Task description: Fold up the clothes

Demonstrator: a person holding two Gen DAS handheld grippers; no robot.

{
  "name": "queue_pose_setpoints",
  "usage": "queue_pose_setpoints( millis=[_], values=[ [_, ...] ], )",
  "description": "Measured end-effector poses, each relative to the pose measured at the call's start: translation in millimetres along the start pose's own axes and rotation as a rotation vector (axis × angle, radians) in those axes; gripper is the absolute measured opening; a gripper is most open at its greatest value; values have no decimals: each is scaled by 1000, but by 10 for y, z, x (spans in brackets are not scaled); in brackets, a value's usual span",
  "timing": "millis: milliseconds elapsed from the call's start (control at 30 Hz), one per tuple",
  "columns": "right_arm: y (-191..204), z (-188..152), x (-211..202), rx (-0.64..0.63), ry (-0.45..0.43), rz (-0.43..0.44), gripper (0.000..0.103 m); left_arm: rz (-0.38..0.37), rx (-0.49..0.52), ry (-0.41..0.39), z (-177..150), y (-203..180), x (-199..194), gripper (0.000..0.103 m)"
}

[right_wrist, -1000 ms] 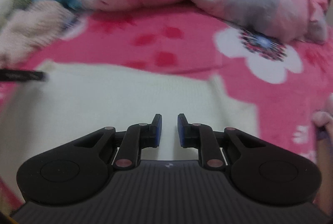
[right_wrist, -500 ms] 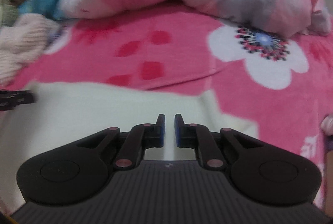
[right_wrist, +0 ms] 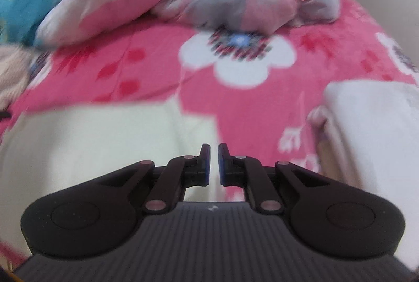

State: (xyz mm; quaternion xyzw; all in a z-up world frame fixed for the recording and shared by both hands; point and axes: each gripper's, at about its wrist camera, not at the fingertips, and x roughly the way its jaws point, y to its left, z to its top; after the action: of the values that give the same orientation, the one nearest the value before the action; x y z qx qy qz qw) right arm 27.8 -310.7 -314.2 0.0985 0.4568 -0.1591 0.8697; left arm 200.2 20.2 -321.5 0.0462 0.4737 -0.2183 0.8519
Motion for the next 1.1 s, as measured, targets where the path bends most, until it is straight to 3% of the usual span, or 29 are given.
queue_pose_setpoints(
  millis=[267,400,533,600,800,867,967,1033,1100],
  values=[
    [173,-304,7,-164,47,227,5,91,-13,96,-468,-611,-546,52],
    [282,-359,-2,-262,37,310,5,118,-20,153,-730,-842,-557,52],
    [236,-548,203,-332,104,245,4,174,17,259,-1035,-867,-287,52],
    [144,-608,265,-326,94,251,2,190,8,299,-1154,-788,-180,53],
    [220,-617,52,-326,48,256,5,172,53,249,-1208,-753,-338,53],
    [312,-641,-47,-340,48,268,5,191,84,267,-1234,-771,-320,53],
    [448,-764,65,-386,122,206,5,234,118,372,-1246,-763,-193,55],
    [505,-866,212,-398,192,149,5,225,121,386,-1217,-744,-204,55],
    [571,-768,73,-346,207,127,5,227,145,393,-1163,-741,-262,55]
  ],
)
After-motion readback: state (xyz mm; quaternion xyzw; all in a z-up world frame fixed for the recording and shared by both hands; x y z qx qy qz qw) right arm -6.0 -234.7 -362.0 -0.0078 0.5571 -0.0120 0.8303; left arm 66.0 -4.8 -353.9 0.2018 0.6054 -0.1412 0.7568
